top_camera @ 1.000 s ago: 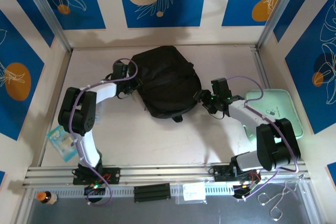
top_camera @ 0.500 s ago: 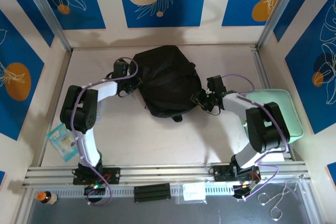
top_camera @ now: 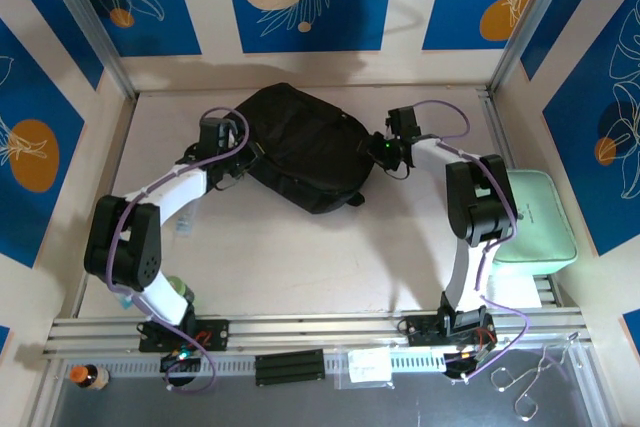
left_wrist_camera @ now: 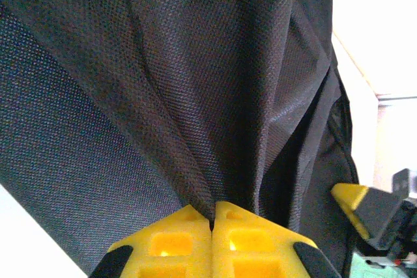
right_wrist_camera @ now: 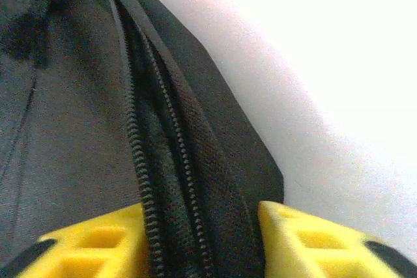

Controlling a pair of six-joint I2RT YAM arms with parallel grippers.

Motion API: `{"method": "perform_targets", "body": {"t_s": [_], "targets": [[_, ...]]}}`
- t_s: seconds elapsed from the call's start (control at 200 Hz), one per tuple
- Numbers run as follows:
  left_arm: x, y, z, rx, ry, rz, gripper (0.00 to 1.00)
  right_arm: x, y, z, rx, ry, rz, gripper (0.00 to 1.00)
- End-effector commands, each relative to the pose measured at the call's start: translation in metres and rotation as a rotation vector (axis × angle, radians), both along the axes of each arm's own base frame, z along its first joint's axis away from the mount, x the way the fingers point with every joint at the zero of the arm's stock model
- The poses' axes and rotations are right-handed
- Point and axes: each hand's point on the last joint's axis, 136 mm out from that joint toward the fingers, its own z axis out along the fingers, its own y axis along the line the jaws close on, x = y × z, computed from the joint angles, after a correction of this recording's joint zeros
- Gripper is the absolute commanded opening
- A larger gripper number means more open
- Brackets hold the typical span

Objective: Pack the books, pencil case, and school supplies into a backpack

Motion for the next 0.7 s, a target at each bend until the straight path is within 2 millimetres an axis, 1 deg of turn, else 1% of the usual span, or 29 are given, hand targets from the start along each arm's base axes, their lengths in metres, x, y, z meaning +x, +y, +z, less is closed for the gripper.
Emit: {"method": "perform_targets", "body": {"t_s": [0.0,0.075,0.165,0.285,0.32,0.385,0.5,0.59,0.695], "targets": [[0.006,-0.011,0.036,-0.076,-0.111,-0.018,0.00,0.000,-0.008,0.041,-0.054,-0.082,0.018,0.53],[0.009,-0.015,0.038,-0.086,-0.126,-0.012,0.00,-0.014,-0.018,0.057,-0.105,-0.086,-0.001,0.58],[0.012,-0.021,0.041,-0.095,-0.144,-0.009,0.00,-0.038,-0.025,0.070,-0.153,-0.063,-0.006,0.59],[0.013,-0.028,0.044,-0.090,-0.165,-0.013,0.00,-0.076,-0.009,0.086,-0.195,-0.049,0.055,0.59],[0.012,-0.029,0.045,-0.090,-0.168,-0.015,0.00,-0.086,-0.002,0.092,-0.206,-0.053,0.074,0.59],[0.012,-0.031,0.047,-0.087,-0.180,-0.021,0.00,-0.105,0.019,0.100,-0.197,-0.060,0.125,0.59],[0.010,-0.035,0.048,-0.076,-0.190,-0.033,0.00,-0.133,0.057,0.102,-0.168,-0.036,0.190,0.59],[0.008,-0.036,0.045,-0.078,-0.193,-0.035,0.00,-0.148,0.086,0.101,-0.166,-0.029,0.221,0.58],[0.006,-0.037,0.044,-0.083,-0.199,-0.041,0.00,-0.158,0.115,0.098,-0.183,-0.034,0.236,0.57]]}}
